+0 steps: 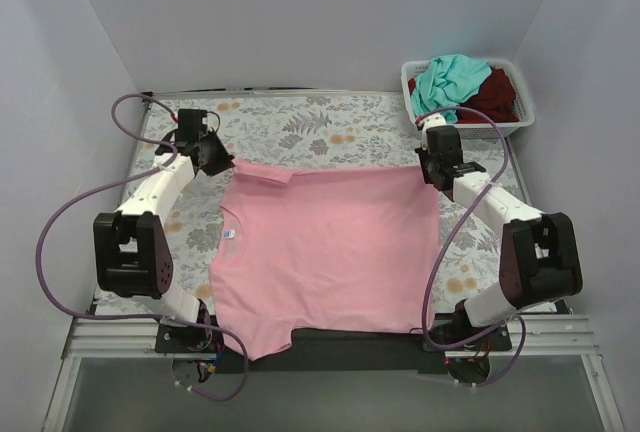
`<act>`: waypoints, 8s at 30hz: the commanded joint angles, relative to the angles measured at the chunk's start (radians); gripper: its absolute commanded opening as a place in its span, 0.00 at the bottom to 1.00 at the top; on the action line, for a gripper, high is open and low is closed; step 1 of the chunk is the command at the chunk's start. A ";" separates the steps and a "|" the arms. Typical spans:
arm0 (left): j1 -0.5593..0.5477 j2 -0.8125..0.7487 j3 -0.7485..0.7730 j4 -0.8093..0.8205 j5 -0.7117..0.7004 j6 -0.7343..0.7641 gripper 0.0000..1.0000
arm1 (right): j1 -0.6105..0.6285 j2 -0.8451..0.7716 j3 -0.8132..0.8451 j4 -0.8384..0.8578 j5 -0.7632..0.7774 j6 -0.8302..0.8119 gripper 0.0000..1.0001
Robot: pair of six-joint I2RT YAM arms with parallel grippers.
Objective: Fold and stack the t-shirts
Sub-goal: Fold the tshirt
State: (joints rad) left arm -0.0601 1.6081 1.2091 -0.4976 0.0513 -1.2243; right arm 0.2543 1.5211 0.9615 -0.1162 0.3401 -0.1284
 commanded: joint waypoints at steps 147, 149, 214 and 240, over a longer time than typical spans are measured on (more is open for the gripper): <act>-0.043 -0.068 -0.109 -0.048 -0.010 -0.103 0.47 | -0.308 -0.025 -0.068 -0.132 -0.625 0.496 0.44; -0.061 -0.167 -0.204 -0.067 -0.007 -0.092 0.47 | -0.308 -0.122 -0.162 -0.146 -0.625 0.518 0.44; -0.113 -0.516 -0.498 -0.059 -0.143 -0.092 0.48 | -0.302 -0.579 -0.241 -0.703 -0.388 0.529 0.45; -0.070 -0.051 -0.327 -0.010 -0.053 -0.216 0.26 | -0.303 -0.099 -0.175 -0.174 -0.576 0.464 0.44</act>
State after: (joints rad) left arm -0.1474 1.5425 0.8333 -0.5377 -0.0059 -1.4220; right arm -0.0502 1.3933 0.7345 -0.3569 -0.2386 0.3683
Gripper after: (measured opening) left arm 0.261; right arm 0.437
